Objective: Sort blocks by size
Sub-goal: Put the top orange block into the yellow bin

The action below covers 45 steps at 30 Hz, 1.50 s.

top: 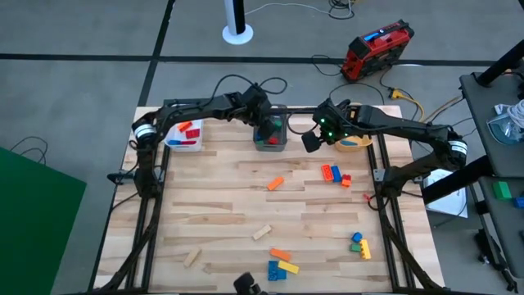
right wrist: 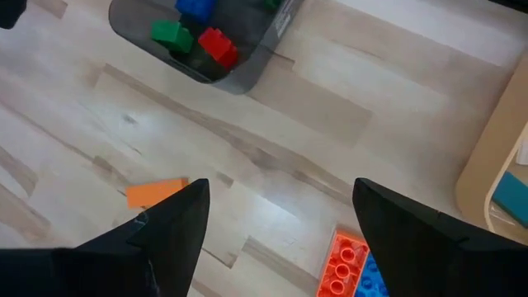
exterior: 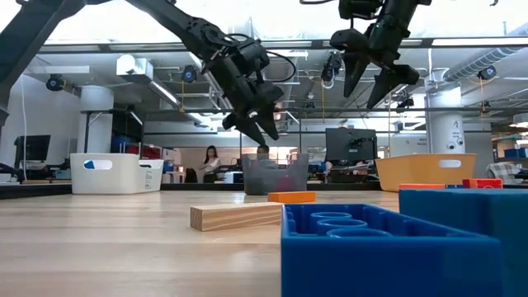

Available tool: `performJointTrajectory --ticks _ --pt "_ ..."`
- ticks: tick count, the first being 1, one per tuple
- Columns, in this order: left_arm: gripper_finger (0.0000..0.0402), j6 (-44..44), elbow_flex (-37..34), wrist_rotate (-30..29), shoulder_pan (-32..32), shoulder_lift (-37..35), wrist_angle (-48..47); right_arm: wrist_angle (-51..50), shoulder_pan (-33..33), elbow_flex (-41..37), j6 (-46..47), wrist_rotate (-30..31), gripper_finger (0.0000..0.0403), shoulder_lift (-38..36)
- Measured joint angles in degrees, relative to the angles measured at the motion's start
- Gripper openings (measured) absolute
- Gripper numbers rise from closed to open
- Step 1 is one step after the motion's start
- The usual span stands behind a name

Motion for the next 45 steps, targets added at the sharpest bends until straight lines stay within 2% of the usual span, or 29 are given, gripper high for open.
performJointTrajectory --ticks 10,18,24,28,34,39,45 --pt "0.0232 0.2 0.0 0.0 -3.0 -7.2 -10.3 1.9 1.2 0.0 -4.7 0.0 0.0292 0.0" --pt "0.0231 -1.4 -1.3 -0.5 -6.3 -16.1 -20.3 10.5 6.4 0.0 -10.9 -2.7 0.0266 0.5" --pt "0.0231 -4.2 -2.6 -4.5 -9.1 -22.6 -22.1 13.8 11.0 0.0 -14.6 -8.2 0.0251 4.4" --pt "0.0231 -5.1 -2.6 -7.6 -10.6 -26.0 -23.9 13.9 13.8 0.0 -15.8 -8.2 0.0251 7.5" --pt "0.0231 -6.9 -2.6 -8.1 -11.9 -29.8 -26.7 14.1 16.5 0.0 -17.5 -8.5 0.0243 11.0" --pt "0.0231 -7.2 -2.6 -8.1 -12.6 -31.5 -27.8 14.6 18.8 0.0 -26.4 -8.7 0.0231 15.0" --pt "0.0231 -7.6 -2.6 -8.2 -13.7 -32.2 -29.5 18.0 19.6 0.0 -41.5 -7.5 0.0245 20.3"
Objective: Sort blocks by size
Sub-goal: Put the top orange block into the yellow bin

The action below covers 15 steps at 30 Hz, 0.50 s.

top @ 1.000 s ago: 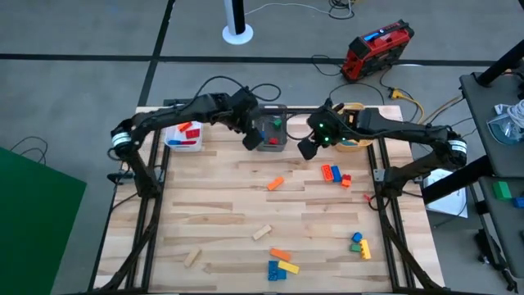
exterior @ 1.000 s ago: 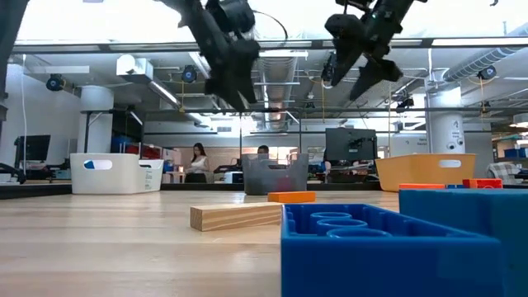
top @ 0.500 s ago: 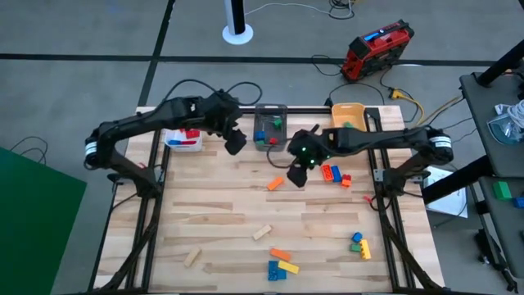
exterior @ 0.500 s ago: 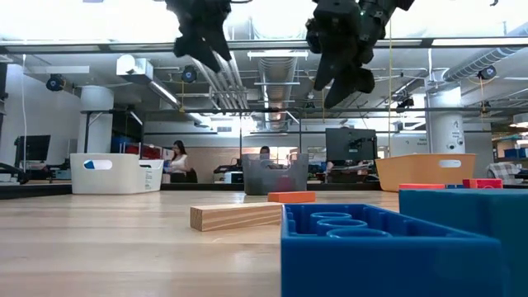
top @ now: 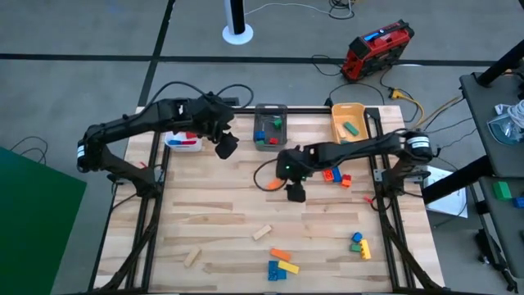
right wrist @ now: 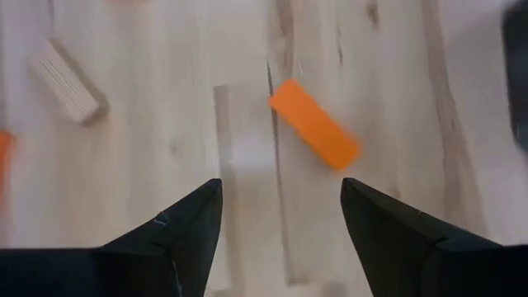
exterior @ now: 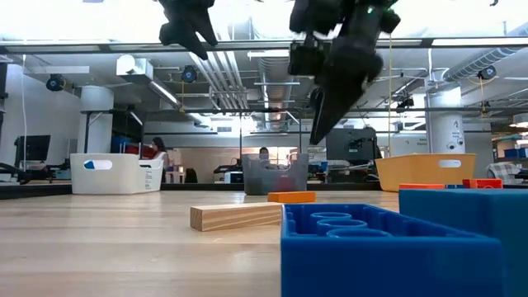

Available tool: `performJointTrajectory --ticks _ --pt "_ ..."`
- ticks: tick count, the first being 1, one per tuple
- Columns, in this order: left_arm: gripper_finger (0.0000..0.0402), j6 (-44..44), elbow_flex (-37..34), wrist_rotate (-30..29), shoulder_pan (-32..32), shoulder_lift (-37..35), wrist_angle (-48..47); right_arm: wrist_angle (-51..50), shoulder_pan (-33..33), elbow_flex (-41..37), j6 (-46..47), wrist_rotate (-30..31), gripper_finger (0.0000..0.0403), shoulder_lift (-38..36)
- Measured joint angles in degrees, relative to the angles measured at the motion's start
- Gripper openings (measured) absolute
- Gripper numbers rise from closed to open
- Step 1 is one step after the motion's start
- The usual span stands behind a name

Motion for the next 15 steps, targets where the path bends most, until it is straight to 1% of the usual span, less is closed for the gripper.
performJointTrajectory --ticks 3,5,8,15 --pt "0.0231 -0.4 0.0 0.0 -1.0 -0.1 -0.3 3.4 0.2 0.0 -8.8 1.1 0.0256 2.9" --pt "0.0231 -0.8 0.0 0.0 -1.8 -0.1 -0.7 4.9 0.3 0.3 -12.4 1.2 0.0263 4.5" --pt "0.0231 -1.8 0.0 0.0 -3.1 -0.1 -1.4 5.2 0.2 1.7 -15.8 1.3 0.0273 7.4" --pt "0.0231 -3.6 0.0 0.0 -6.3 -0.1 -2.7 4.9 0.0 6.0 -18.6 1.3 0.0277 13.7"
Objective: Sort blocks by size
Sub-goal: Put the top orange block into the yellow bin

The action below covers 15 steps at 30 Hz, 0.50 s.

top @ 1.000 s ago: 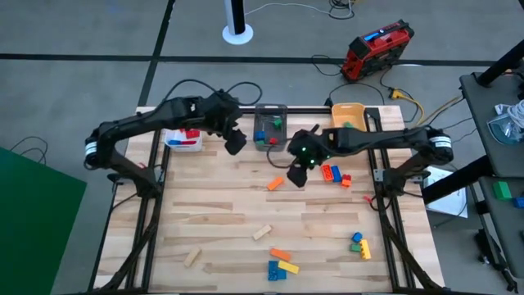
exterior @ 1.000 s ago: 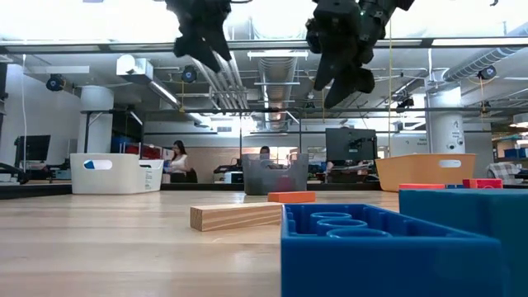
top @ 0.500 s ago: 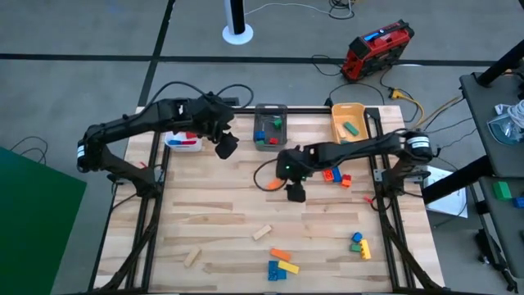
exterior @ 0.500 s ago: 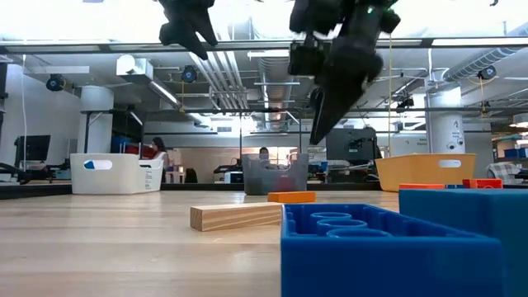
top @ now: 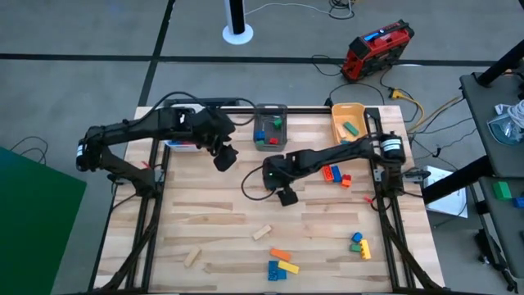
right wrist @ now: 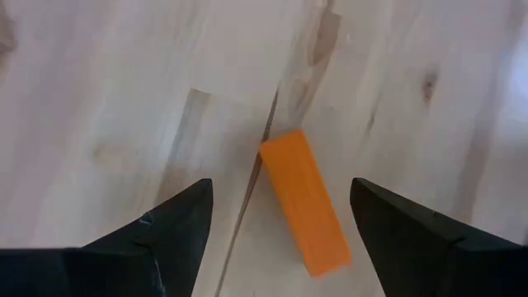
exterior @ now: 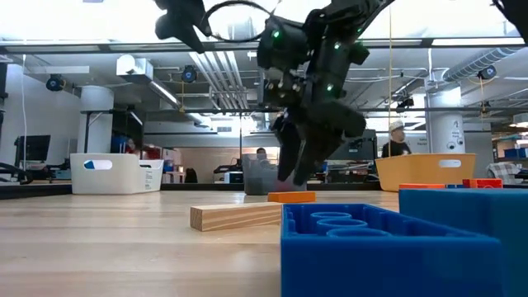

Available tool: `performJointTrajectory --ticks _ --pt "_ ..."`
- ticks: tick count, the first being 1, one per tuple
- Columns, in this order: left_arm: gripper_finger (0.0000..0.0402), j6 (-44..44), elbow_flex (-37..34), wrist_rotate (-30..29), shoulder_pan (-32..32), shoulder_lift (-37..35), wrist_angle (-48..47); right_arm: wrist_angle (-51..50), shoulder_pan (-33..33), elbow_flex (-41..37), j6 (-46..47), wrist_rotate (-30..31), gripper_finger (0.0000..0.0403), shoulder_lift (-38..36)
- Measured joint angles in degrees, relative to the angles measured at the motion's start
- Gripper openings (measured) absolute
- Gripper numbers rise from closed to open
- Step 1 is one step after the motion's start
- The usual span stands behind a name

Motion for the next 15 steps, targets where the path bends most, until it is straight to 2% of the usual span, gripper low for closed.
performJointTrajectory --ticks 7,15 --pt "0.0231 -2.5 0.0 -2.3 -2.2 -0.6 -0.5 -0.6 -0.5 2.2 -0.9 0.0 0.0251 3.4" --pt "0.0231 -3.2 0.0 -3.0 -3.1 -0.9 -0.9 -1.4 -1.2 2.2 -3.3 0.0 0.0200 4.3"
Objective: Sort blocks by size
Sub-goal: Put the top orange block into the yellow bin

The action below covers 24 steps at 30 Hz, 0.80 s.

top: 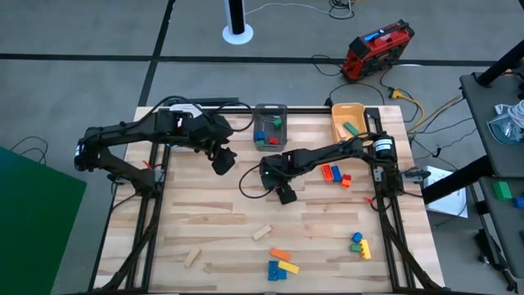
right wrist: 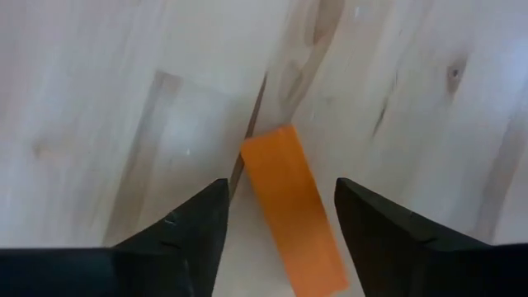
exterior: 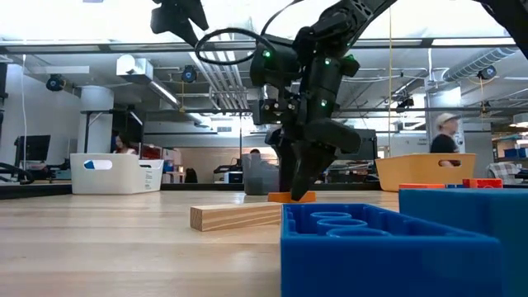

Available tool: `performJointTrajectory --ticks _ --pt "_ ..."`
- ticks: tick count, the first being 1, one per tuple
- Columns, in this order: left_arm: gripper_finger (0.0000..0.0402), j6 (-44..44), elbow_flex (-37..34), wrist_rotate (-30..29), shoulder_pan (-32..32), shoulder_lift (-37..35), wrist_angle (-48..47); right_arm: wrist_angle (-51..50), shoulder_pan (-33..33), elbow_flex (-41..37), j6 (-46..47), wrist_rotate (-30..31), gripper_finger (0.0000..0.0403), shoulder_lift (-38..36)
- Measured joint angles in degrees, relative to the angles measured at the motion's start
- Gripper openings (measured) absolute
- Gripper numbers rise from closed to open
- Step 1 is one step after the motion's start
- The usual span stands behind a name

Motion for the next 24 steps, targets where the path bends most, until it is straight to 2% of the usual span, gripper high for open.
performJointTrajectory --ticks 9,14,19,24 --pt "0.0231 0.0 0.0 0.0 0.0 0.0 0.0 -0.1 -0.1 0.1 -1.9 -0.9 0.0139 1.1" --pt "0.0231 0.0 0.0 -1.1 0.0 0.0 0.1 -0.3 -0.1 0.1 0.0 -1.8 0.0087 0.8" --pt "0.0231 0.0 0.0 -1.5 0.0 0.0 0.1 -0.3 -0.1 0.1 3.3 -1.8 0.0086 0.7" --pt "0.0231 0.0 0.0 -2.8 0.0 0.0 0.2 -5.9 -0.1 2.4 7.0 -1.8 0.0086 -0.7"
